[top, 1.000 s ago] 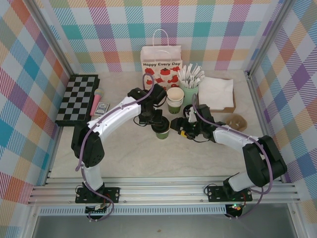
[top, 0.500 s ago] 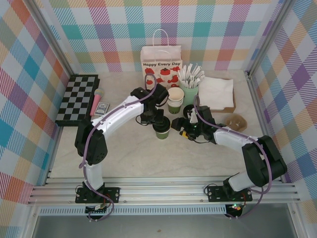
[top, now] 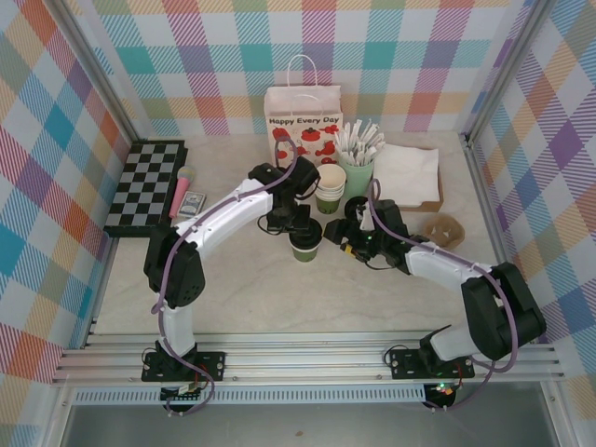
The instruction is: Pack the takeout coffee
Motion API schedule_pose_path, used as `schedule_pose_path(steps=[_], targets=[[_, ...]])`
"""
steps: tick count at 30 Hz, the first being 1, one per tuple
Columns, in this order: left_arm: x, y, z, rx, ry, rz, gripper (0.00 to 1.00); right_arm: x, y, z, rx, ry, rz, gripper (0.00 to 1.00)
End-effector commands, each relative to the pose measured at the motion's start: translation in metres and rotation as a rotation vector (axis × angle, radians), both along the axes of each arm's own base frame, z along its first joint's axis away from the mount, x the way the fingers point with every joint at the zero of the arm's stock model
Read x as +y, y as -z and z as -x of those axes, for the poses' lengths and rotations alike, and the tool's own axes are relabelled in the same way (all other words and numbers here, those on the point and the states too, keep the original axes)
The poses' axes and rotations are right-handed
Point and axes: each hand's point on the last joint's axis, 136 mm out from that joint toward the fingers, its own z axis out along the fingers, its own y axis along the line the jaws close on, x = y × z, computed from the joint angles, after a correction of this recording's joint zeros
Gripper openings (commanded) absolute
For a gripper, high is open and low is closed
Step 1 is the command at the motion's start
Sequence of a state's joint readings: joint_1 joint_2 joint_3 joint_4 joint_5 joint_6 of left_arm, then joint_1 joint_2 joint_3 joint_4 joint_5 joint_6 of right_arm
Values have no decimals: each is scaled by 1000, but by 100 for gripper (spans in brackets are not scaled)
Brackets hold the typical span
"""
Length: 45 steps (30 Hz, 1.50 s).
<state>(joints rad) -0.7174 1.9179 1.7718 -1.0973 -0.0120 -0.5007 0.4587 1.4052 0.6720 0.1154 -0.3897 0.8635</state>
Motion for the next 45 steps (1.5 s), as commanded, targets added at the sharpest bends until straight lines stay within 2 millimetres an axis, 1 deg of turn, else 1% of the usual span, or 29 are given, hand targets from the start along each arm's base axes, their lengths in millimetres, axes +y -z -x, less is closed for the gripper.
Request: schedule_pose_path(steps=[1, 4, 6, 10, 15, 20, 26, 32, 38, 45], targets=[[-9, -2, 6, 10, 42, 5, 4, -4, -5, -3, -30, 39, -8, 90], [-9, 0, 7, 18, 45, 3, 4, 3, -9, -2, -32, 0, -32, 90], [-9, 0, 7, 21, 47, 2, 4, 6, -7, -2, -20, -15, -36, 89], [-10, -7, 7, 13, 48, 8, 4, 12, -7, -2, -6, -45, -53, 84], [-8, -17, 7, 2, 54, 9, 5, 17, -5, -1, 13, -71, -63, 83], [-8, -17, 10, 19, 61, 10, 5, 20, -6, -2, 18, -85, -68, 83], [-8, -11, 16, 50, 64, 15, 5, 19, -3, 0, 33, -89, -60, 84], [-10, -2, 16, 64, 65, 13, 5, 19, 0, 0, 49, -88, -54, 83], [-7, 7, 19, 80, 60, -1, 6, 18, 3, 0, 59, -85, -46, 83], [-10, 17, 22, 101, 62, 13, 7, 19, -3, 0, 48, -90, -50, 84]])
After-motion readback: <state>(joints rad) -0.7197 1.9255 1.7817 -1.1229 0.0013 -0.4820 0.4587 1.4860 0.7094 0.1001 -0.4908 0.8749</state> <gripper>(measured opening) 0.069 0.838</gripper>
